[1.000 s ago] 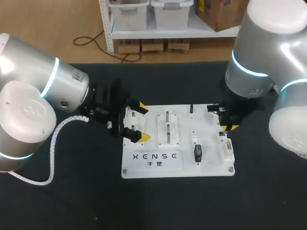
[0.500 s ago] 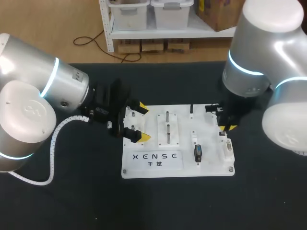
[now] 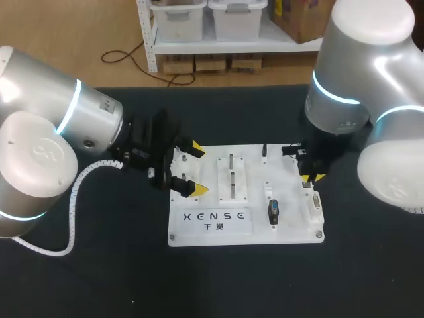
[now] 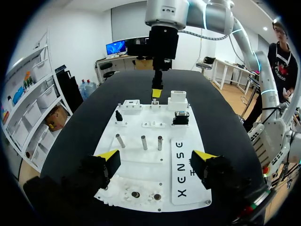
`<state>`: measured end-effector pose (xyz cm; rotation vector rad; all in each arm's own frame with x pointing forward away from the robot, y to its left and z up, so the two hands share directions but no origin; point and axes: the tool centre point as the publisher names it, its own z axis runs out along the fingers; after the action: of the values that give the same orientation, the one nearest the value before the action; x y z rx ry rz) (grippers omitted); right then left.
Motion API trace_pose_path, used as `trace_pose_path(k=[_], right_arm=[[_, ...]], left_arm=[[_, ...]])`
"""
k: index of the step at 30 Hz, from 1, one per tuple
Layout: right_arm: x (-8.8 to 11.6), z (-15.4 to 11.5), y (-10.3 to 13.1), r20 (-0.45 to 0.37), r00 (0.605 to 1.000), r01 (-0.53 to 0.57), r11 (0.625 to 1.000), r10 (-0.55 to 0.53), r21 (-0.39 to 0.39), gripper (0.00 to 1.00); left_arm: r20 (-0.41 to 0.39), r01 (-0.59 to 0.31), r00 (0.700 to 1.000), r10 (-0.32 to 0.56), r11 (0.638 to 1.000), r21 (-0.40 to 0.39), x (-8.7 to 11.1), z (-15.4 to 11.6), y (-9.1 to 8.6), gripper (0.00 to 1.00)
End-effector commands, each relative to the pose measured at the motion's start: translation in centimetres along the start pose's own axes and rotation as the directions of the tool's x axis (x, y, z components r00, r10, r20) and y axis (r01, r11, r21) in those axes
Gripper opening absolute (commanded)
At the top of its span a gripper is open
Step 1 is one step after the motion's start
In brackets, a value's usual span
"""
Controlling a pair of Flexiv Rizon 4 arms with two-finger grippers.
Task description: Insert the Ethernet cable into its matching sockets.
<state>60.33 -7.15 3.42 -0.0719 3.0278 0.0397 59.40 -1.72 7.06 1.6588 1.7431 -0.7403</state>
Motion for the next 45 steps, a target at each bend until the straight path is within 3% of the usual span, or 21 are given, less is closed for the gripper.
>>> trace_pose_path(k=[1, 45], right_arm=[[0.0, 0.0, -0.2, 0.002, 1.0, -0.002, 1.0, 0.002, 0.002, 0.0], [0.2, 3.0, 0.1, -0.047, 0.999, 0.027, 1.0, -0.027, -0.006, 0.0]], left_arm=[[-0.006, 0.002, 1.0, -0.002, 1.0, 0.001, -0.1, 0.1, 0.1, 1.0], [-0.006, 0.002, 1.0, -0.002, 1.0, 0.001, -0.1, 0.1, 0.1, 1.0]])
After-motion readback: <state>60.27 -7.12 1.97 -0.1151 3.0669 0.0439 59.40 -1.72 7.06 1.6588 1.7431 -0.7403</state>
